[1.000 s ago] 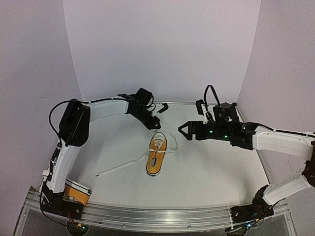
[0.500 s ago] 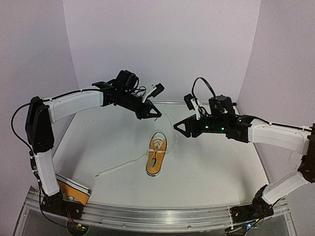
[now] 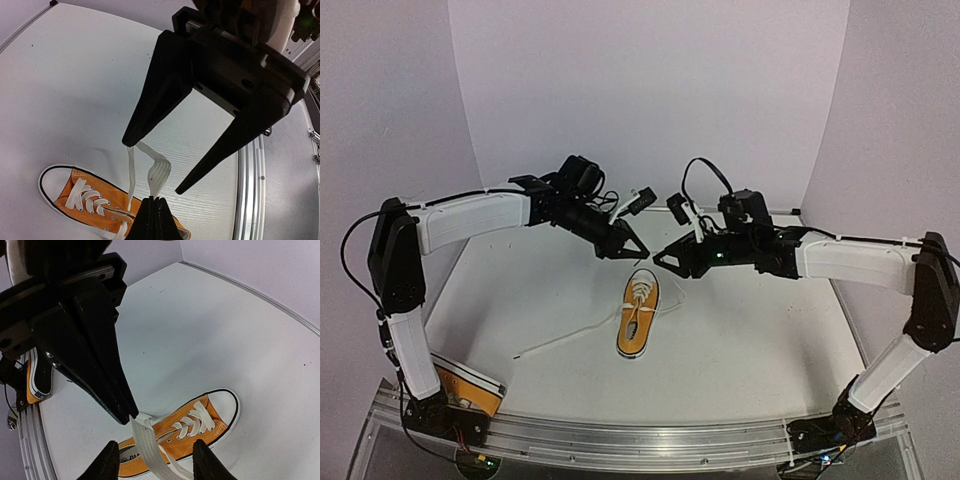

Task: Tie the shoes

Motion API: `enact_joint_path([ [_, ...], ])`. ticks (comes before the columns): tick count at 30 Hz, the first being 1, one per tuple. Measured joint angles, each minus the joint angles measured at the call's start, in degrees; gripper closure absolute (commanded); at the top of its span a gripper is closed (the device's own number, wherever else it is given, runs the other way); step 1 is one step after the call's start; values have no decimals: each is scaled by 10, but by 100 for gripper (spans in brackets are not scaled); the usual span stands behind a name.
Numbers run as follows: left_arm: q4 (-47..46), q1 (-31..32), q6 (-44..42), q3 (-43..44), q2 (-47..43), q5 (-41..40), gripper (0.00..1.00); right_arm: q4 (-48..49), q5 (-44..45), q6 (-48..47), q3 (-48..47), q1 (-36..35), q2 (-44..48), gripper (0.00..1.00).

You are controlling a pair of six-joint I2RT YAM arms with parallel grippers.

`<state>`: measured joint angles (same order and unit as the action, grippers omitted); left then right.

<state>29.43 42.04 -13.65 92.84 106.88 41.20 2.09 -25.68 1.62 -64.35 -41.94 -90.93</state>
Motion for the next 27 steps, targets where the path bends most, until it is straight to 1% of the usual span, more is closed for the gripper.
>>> enact_joint_path([
  [1, 0, 0, 0, 0, -2, 5, 100, 0, -2, -1, -2, -1, -2, 61],
  [2, 0, 0, 0, 0, -4, 8, 100, 0, -3, -3, -5, -2, -4, 66],
  [6, -3, 0, 0, -4, -11, 16, 100, 0, -8, -16, -15, -5, -12, 88],
  [8, -5, 0, 0, -4, -13, 19, 89, 0, -8, -19, -16, -6, -13, 98],
  [9, -5, 0, 0, -4, -13, 20, 78, 0, -8, -19, -17, -6, -13, 100],
  [10, -6, 0, 1, -5, -13, 21, 67, 0, -8, -17, -17, -6, -13, 100],
  [12, -4, 0, 5, -8, -18, 11, 53, 0, -6, -16, -17, -6, -13, 100],
  [15, -1, -1, 22, -21, -38, -38, 44, 1, 7, 0, -15, -6, -10, 100],
  [18, 9, -16, 54, -74, -89, -105, 41, 4, 29, 26, 10, -6, 18, 100],
  [22, 51, -52, 105, -167, -169, -219, 41, 5, 77, 75, 65, -3, 93, 100],
  [24, 85, -60, 130, -202, -184, -272, 41, 7, 101, 103, 84, 0, 123, 100],
  [27, 133, -51, 161, -252, -177, -329, 42, 9, 133, 141, 105, 8, 143, 100],
])
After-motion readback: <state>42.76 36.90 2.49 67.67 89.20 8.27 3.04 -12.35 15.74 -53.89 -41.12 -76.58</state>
